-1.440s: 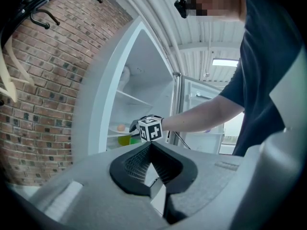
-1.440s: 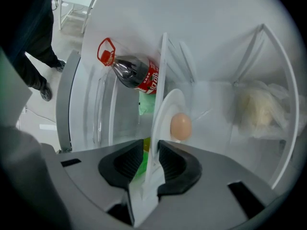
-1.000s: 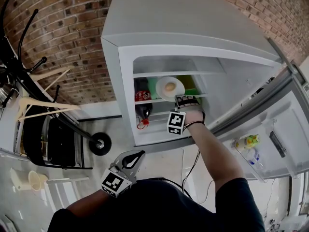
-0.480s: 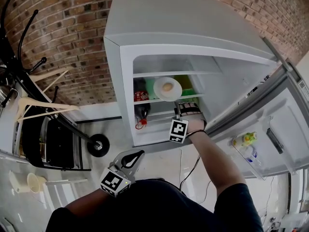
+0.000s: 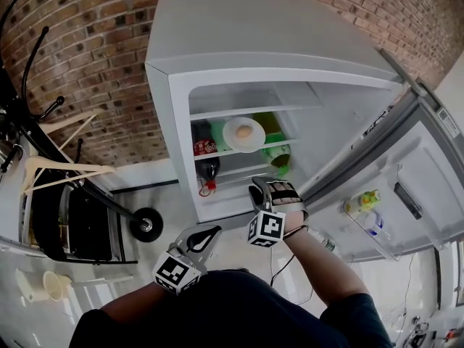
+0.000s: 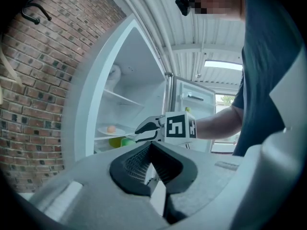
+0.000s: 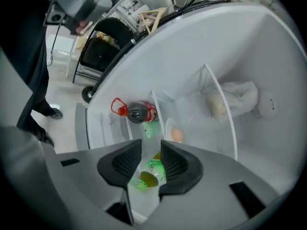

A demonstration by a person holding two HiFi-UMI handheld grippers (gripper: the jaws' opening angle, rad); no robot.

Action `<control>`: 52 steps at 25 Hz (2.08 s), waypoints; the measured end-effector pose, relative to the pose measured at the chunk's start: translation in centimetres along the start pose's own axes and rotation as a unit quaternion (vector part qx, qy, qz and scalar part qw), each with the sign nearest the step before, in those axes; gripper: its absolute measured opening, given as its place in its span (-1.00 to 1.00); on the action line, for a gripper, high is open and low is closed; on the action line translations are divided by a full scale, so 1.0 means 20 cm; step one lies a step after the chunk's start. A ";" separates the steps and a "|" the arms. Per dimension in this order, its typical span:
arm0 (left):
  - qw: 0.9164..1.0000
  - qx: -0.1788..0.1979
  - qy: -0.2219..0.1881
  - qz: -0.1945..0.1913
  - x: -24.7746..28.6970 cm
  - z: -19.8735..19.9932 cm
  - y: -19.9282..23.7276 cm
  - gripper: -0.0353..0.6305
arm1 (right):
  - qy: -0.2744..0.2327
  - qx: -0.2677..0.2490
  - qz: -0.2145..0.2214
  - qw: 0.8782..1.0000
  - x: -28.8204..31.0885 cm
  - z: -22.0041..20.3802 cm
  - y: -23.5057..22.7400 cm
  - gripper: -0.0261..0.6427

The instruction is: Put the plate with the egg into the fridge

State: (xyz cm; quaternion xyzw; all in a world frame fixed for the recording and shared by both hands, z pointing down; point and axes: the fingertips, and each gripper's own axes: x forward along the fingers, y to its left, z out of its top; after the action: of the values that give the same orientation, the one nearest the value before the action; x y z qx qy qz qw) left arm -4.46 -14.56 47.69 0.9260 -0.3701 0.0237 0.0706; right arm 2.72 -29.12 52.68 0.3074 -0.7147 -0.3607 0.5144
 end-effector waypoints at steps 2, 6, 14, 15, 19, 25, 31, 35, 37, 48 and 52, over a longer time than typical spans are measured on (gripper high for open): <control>1.000 0.000 0.000 -0.005 0.01 0.00 -0.01 -0.88 | -0.016 0.024 0.002 1.000 -0.08 0.05 0.02 -0.55; 1.000 0.000 0.000 -0.011 0.03 0.01 -0.03 -0.88 | -0.042 0.079 0.005 0.996 -0.21 0.13 0.07 -0.60; 1.000 0.009 -0.003 -0.024 0.05 0.02 -0.05 -0.88 | -0.101 0.187 0.016 0.977 -0.42 0.24 0.16 -0.75; 1.000 0.009 -0.005 -0.025 0.05 0.03 -0.05 -0.88 | -0.109 0.202 0.018 0.973 -0.45 0.24 0.17 -0.78; 0.999 0.016 -0.002 -0.032 0.07 0.03 -0.08 -0.88 | -0.136 0.268 0.025 0.953 -0.54 0.24 0.18 -0.84; 0.998 0.024 0.002 -0.052 0.11 0.03 -0.12 -0.88 | -0.171 0.436 0.055 0.882 -0.58 0.20 0.18 -0.87; 0.997 0.025 0.004 -0.069 0.13 0.02 -0.17 -0.88 | -0.176 0.553 0.113 0.807 -0.55 0.16 0.30 -0.88; 0.997 0.021 0.004 -0.075 0.15 0.02 -0.19 -0.88 | -0.183 0.543 0.118 0.811 -0.57 0.18 0.33 -0.89; 0.997 0.019 0.006 -0.075 0.15 0.01 -0.19 -0.88 | -0.188 0.545 0.119 0.809 -0.58 0.18 0.33 -0.89; 0.996 0.025 0.011 -0.079 0.16 0.02 -0.22 -0.88 | -0.196 0.555 0.117 0.800 -0.61 0.15 0.34 -0.89; 0.997 0.019 0.002 -0.079 0.16 0.03 -0.23 -0.88 | -0.196 0.556 0.116 0.800 -0.61 0.14 0.34 -0.89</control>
State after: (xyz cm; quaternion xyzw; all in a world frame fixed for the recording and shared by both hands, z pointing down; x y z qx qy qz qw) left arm 1.04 -13.60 46.93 0.9534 -0.2953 0.0265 0.0551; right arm 2.98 -14.85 51.45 0.3778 -0.9085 0.1081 0.1422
